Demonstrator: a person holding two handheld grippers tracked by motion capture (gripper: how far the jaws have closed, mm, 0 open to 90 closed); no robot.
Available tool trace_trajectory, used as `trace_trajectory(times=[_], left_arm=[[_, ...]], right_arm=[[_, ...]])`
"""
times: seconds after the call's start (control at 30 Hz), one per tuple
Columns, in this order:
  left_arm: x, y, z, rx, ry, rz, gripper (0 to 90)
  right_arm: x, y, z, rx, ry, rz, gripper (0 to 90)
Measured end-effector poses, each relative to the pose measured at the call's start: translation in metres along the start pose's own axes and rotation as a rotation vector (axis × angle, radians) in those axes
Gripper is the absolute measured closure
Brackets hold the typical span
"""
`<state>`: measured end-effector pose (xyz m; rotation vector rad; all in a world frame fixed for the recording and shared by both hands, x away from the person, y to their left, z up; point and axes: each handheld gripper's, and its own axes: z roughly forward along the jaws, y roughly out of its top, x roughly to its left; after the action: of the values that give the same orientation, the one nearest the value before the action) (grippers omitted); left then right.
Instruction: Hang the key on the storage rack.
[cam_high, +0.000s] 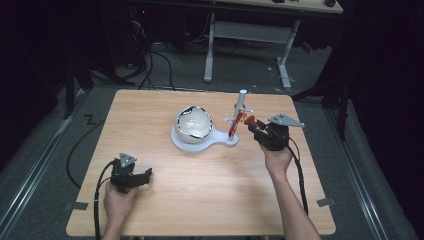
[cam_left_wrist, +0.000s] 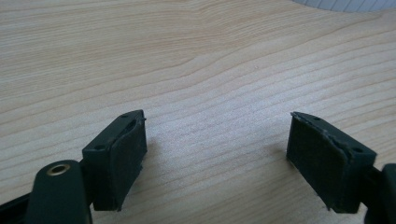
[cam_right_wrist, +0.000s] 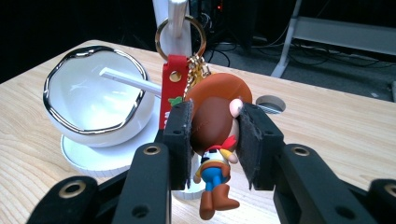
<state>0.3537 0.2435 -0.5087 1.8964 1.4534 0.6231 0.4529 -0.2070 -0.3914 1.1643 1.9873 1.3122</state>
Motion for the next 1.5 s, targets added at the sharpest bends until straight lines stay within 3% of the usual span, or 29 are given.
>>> trace_trajectory(times=[0.3,0.4,0.9,1.5], left_arm=[[0.0,0.0,0.0,0.0,0.0,0.0,20.5],[0.0,0.0,0.0,0.0,0.001,0.001,20.5],[-0.001,0.0,0.0,0.003,0.004,0.006,20.4],[-0.001,0.0,0.0,0.003,0.004,0.006,20.4]], right_arm=[[0.003,-0.006,0.006,0.007,0.024,0.007,66.7],[0.006,-0.009,0.011,0.039,0.026,-0.005,66.9],[0.006,-0.02,0.022,0.077,0.038,0.004,67.3],[0.006,-0.022,0.03,0.096,0.021,0.011,67.6]])
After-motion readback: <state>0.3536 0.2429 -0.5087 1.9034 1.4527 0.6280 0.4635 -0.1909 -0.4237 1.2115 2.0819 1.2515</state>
